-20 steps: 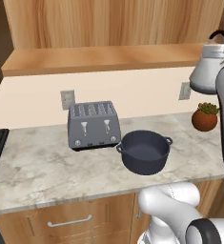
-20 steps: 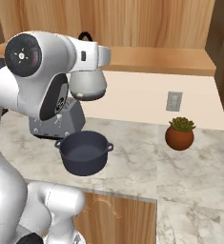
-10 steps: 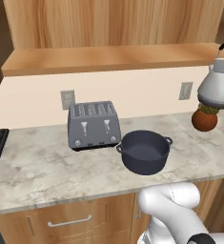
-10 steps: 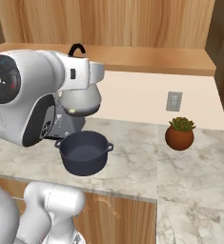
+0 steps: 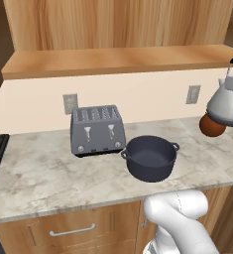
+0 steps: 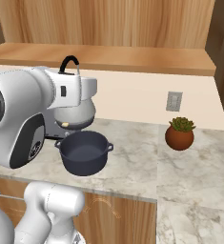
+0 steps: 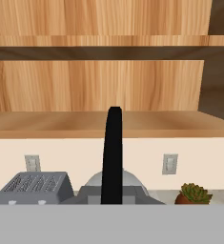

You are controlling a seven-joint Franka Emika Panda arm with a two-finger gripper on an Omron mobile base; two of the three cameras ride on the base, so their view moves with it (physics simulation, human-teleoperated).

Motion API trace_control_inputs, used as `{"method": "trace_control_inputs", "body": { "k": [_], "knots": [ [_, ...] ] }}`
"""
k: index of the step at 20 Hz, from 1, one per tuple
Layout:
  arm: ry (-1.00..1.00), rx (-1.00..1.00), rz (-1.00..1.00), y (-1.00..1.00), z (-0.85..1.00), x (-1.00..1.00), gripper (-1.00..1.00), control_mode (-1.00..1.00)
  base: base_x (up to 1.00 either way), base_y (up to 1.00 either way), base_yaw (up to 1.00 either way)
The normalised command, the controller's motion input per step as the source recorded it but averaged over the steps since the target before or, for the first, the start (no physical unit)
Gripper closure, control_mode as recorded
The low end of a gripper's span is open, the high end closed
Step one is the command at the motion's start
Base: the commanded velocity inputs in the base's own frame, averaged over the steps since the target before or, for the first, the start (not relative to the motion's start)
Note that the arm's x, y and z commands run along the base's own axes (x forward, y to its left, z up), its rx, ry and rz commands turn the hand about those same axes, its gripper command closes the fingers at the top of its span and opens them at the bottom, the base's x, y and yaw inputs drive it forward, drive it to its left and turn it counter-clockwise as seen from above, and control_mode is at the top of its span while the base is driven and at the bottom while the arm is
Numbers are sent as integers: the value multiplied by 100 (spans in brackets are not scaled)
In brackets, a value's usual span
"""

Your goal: Pick the kettle from the cabinet and place it on a stove burner. Then pick the pot from the counter and place it on another stove burner. Finally, turn both burners on.

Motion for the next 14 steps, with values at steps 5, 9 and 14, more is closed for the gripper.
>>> {"method": "trace_control_inputs", "body": {
  "k": [5, 9, 14],
  "knots": [
    [0, 0, 0, 4, 0, 0, 100, -100, 0, 0, 0],
    [0, 0, 0, 0, 0, -8, 100, 100, -20, 3, 0],
    [0, 0, 0, 0, 0, 0, 100, 100, -54, 19, 0]
  ]
}}
